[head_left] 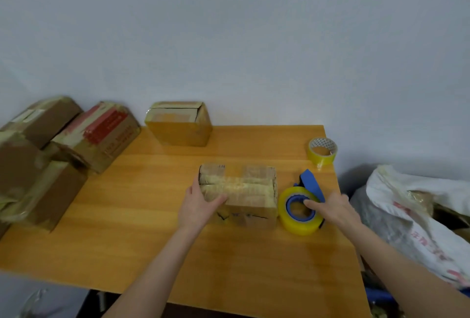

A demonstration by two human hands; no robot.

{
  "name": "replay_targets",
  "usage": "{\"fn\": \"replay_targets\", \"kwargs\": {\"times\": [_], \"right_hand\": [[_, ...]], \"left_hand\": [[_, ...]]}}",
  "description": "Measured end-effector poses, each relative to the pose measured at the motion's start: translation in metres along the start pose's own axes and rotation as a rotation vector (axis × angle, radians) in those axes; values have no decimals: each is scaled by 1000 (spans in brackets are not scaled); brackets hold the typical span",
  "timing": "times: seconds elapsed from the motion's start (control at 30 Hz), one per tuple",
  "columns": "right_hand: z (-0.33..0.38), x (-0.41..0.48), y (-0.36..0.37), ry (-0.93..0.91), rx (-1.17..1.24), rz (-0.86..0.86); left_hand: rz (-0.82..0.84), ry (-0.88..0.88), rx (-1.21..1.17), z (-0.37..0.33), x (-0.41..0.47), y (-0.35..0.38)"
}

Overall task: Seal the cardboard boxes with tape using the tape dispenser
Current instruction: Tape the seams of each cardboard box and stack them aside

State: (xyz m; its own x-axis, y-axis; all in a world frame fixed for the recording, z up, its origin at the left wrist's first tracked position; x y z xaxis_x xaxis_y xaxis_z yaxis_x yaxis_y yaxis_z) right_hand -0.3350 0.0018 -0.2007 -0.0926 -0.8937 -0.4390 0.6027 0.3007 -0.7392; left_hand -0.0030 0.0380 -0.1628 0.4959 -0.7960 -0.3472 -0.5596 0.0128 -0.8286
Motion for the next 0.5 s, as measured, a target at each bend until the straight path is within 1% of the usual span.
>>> {"fn": "replay_targets", "kwargs": {"times": [0.07,0.1,0.27,0.37,0.4,0.5], "right_hand": [[-8,8,12,32,164,75],[-11,12,17,33,192,81],[-11,20,22,49,219,31],[-12,28,21,116,330,-19],[-12,31,21,131,392,-17],[-8,32,23,204,690,41]], "left_hand": [[6,-9,24,0,2,0],[10,-8,36,0,4,-1],[-3,56,55,0,11,-3],[-5,142,75,1,7,-3],[-11,168,97,1,5,-3],[-15,194,148,5,2,-6]]}}
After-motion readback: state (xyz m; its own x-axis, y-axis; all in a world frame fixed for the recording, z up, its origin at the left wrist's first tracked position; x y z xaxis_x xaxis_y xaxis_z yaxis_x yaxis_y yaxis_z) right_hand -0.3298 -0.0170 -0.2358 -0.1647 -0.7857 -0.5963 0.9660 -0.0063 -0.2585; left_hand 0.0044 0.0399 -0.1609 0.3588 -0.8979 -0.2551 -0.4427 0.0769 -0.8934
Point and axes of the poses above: each hand's wrist, its own x-axis towards the middle knuckle, its own y-axis out of the palm, z = x × y, the point moved 3 cm from there along x, towards the middle knuckle, and after that the axes turned 10 degrees about -y, right-handed, at the moved point
